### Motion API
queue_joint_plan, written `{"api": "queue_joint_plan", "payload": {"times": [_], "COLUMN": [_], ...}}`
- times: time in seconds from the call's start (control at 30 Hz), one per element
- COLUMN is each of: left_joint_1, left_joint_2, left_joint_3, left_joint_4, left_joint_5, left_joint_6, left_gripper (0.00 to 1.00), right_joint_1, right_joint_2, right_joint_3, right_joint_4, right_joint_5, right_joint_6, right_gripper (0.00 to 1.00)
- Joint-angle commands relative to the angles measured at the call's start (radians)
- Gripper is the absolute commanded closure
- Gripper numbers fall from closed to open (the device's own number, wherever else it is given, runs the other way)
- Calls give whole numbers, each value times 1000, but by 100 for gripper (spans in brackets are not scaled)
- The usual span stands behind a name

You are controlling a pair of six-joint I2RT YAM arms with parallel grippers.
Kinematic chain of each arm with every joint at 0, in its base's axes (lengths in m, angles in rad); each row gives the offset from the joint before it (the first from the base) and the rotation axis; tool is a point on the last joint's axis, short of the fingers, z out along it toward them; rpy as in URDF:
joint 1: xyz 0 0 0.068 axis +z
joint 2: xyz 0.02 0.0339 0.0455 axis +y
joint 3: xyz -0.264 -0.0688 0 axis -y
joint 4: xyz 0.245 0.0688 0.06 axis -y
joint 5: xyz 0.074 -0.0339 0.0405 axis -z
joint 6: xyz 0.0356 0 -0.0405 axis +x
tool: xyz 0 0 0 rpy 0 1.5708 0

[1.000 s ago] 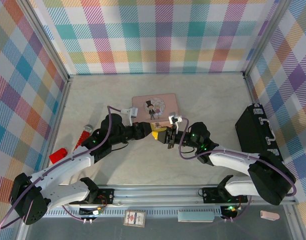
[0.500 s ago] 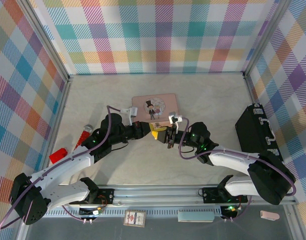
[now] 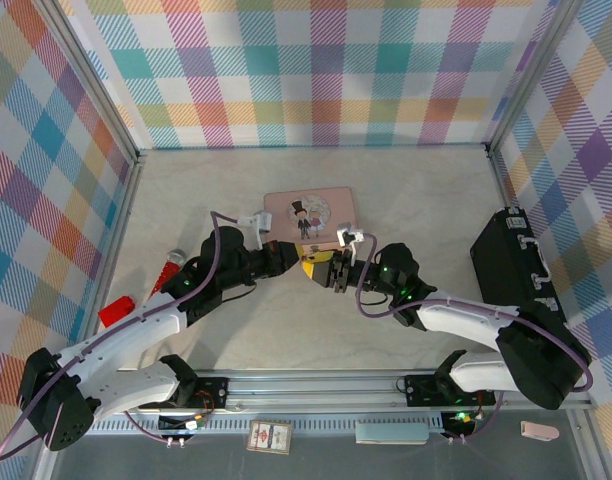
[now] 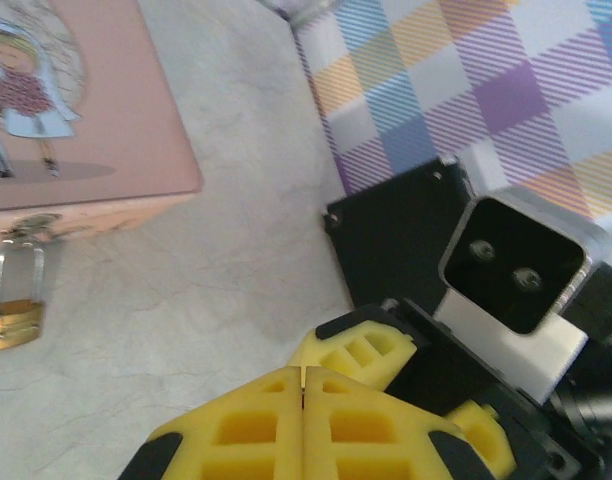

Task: Unlock the padlock with the key

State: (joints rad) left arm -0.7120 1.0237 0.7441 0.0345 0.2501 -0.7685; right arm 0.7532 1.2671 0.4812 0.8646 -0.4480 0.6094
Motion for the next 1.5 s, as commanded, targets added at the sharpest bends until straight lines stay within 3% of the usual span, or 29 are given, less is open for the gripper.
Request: {"api": "queue_joint_plan", "payload": {"times": [0.0, 0.1, 0.43, 0.77, 1.23, 1.4, 1.47], "left_joint_1": [-7, -7, -7, 8, 87, 95, 100], "left_joint_2": [-28, -31, -46, -53, -39, -70, -91], "left_joint_3": [51, 57, 51, 60, 76, 70, 54], "left_joint_4": [-84, -111, -117, -172, -143, -156, -135], "left_joint_5": [-98, -128, -146, -135, -35, -120, -133], "left_joint_6": [-10, -18, -5, 181, 227, 267, 278], "left_gripper": [100, 100, 100, 100, 100, 100, 100], "right_joint_1": [6, 5, 14, 36, 28, 27, 27], "right_joint_2": [-20, -25, 8, -13, -107, -120, -118], "right_joint_3": [21, 20, 22, 57, 14, 103, 106], "right_joint_4": [-10, -6, 101, -27, -129, -337, -329], "right_joint_5": [39, 50, 136, 243, 394, 390, 403], "right_joint_6": [-4, -2, 164, 160, 244, 198, 201], "right_gripper": [62, 58, 58, 57, 53, 52, 52]}}
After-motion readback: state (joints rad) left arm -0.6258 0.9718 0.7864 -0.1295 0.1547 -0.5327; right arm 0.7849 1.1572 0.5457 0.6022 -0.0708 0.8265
